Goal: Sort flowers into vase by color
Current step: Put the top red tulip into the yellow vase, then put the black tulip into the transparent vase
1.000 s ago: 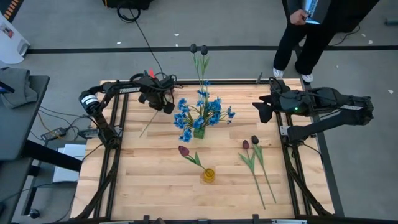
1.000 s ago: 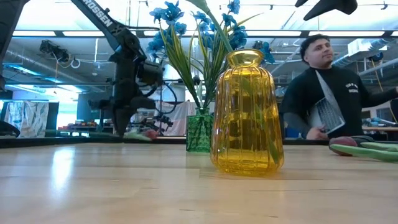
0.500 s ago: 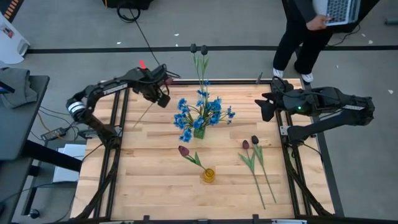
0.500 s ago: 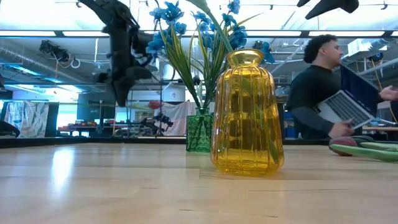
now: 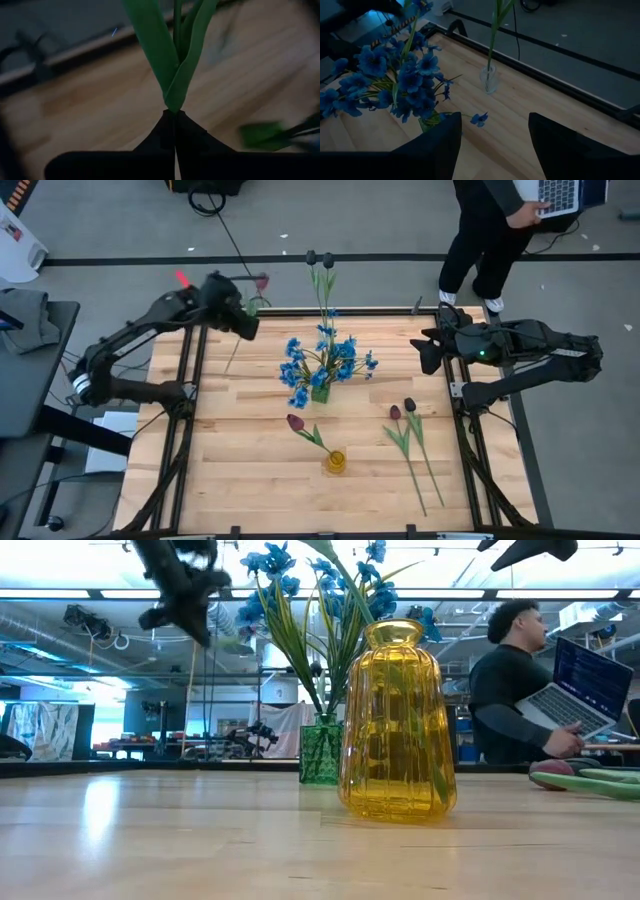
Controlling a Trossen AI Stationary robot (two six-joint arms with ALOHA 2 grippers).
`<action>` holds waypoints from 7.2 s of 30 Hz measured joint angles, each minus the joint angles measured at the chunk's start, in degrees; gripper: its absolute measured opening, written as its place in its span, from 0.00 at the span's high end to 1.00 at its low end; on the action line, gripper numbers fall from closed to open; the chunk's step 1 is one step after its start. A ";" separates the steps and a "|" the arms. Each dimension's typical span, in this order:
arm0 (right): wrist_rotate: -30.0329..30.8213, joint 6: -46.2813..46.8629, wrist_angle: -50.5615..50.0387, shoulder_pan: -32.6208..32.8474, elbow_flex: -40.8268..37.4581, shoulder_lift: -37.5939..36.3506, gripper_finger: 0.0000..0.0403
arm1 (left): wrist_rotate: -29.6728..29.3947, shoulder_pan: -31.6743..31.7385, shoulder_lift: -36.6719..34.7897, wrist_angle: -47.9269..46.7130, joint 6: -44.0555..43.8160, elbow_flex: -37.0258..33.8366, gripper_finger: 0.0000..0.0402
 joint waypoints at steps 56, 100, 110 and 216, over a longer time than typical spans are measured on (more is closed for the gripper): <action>-26.82 -1.62 88.57 0.07 -53.50 -26.82 0.40 | 34.25 -21.84 -0.45 67.16 1.32 -0.04 0.99; -24.47 4.11 82.59 0.07 -54.71 -26.82 0.40 | 19.96 -40.16 21.26 70.99 12.40 0.29 1.00; -25.42 3.89 81.41 0.07 -54.71 -26.81 0.40 | 9.28 -44.60 21.22 68.51 11.70 2.86 1.00; -31.63 2.54 79.08 0.07 -54.71 -28.57 0.40 | 6.77 -53.05 31.89 72.46 5.76 2.10 0.68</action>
